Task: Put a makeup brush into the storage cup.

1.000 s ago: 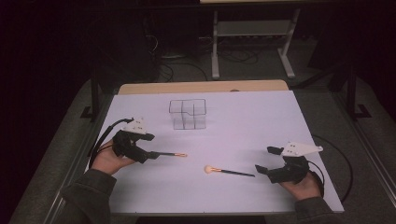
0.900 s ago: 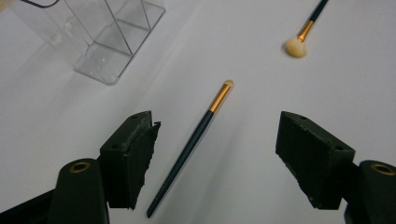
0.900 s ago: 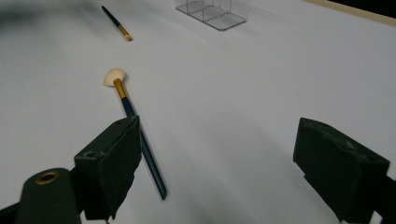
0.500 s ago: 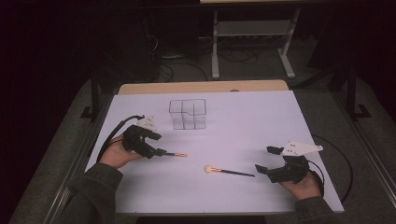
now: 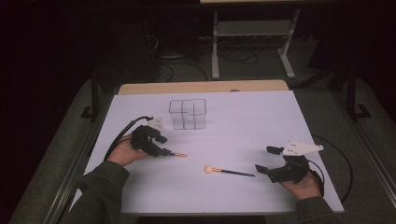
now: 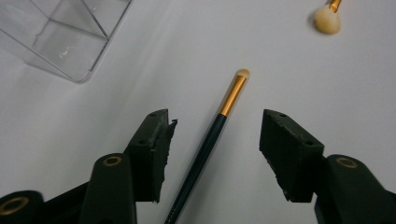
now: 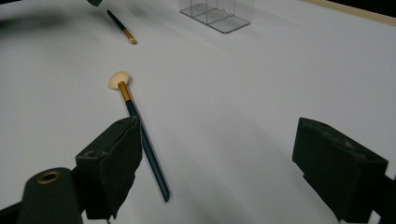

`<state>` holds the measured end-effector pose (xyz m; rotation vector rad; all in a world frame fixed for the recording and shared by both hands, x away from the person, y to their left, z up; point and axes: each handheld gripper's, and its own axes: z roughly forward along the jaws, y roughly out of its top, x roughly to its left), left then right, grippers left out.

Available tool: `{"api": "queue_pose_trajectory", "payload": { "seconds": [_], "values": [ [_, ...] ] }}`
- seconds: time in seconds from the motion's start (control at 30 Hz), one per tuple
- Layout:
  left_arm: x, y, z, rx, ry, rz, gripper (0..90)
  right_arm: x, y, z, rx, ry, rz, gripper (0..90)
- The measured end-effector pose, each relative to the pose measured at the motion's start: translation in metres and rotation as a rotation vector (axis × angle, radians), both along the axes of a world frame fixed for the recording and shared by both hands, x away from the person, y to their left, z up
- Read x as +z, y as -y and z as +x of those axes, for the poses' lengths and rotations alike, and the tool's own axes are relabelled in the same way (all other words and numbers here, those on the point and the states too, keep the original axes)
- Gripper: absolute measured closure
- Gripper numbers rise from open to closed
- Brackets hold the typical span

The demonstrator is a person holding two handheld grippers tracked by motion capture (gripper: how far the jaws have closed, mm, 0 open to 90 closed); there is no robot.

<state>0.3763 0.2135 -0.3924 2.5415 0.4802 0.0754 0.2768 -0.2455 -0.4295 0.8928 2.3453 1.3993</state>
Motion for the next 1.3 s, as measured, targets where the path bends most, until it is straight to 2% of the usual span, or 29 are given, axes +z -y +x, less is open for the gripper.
{"api": "queue_pose_trajectory", "payload": {
  "seconds": [0.2,0.43,0.63,0.93,1.1,1.3],
  "values": [
    [-0.008,0.002,0.004,-0.002,-0.015,0.035,50.1,0.000,0.000,0.000,0.004,0.001,-0.005,15.1],
    [-0.015,0.003,0.008,0.010,-0.031,0.049,52.3,0.000,-0.002,-0.001,0.005,0.006,-0.027,15.1],
    [-0.020,0.005,0.009,-0.008,-0.034,0.072,57.2,0.000,-0.002,-0.001,0.007,0.006,-0.022,15.0],
    [-0.024,0.008,0.008,-0.025,-0.037,0.107,66.7,0.001,-0.002,-0.002,0.009,0.009,-0.024,15.0],
    [-0.025,0.008,0.009,-0.030,-0.038,0.110,67.9,0.001,-0.002,-0.002,0.013,0.012,-0.027,14.7],
    [-0.027,0.008,0.010,-0.042,-0.057,0.123,73.4,0.000,-0.003,-0.002,0.019,-0.003,-0.032,14.6]
  ]
}}
